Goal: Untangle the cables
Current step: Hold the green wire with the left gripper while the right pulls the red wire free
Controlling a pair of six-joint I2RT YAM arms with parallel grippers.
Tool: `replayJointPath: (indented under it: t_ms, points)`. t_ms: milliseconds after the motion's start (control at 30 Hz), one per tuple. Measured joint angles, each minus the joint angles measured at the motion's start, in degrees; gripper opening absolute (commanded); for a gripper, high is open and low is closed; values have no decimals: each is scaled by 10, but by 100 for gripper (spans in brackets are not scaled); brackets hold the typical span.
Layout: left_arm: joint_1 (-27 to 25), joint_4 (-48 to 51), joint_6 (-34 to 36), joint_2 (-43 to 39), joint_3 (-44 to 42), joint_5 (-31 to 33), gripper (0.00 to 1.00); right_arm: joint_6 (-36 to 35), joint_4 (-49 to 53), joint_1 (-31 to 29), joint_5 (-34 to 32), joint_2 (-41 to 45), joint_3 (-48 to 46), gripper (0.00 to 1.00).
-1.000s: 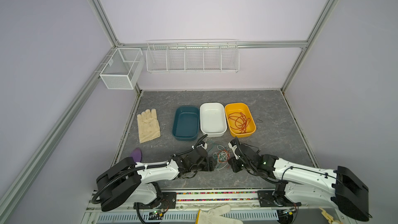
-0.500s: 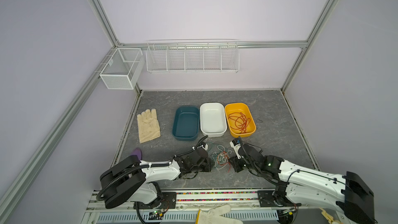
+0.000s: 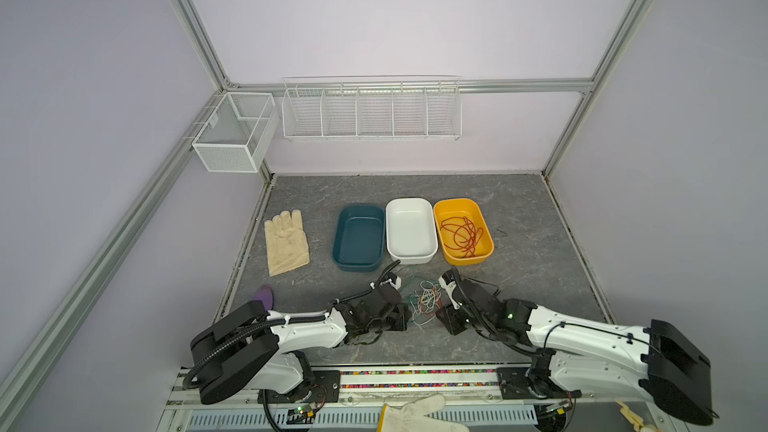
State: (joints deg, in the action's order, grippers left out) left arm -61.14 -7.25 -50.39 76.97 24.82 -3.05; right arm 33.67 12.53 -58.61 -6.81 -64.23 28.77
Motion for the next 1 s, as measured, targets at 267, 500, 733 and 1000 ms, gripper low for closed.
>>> replayJointPath:
  t_ms: [267, 500, 733, 1000]
  points:
    - [0, 39, 0, -70, -18, 7, 0, 7, -4, 0, -38, -17, 2, 11]
    - [0, 108, 3, -172, -43, 26, 0, 25, 10, 0, -98, 49, -4, 6]
    - [0, 174, 2, -289, -80, 56, 0, 44, 54, 3, -144, 138, -17, 6]
    - [9, 275, 14, -393, -80, 87, 0, 63, 195, 67, -191, 231, 2, 6]
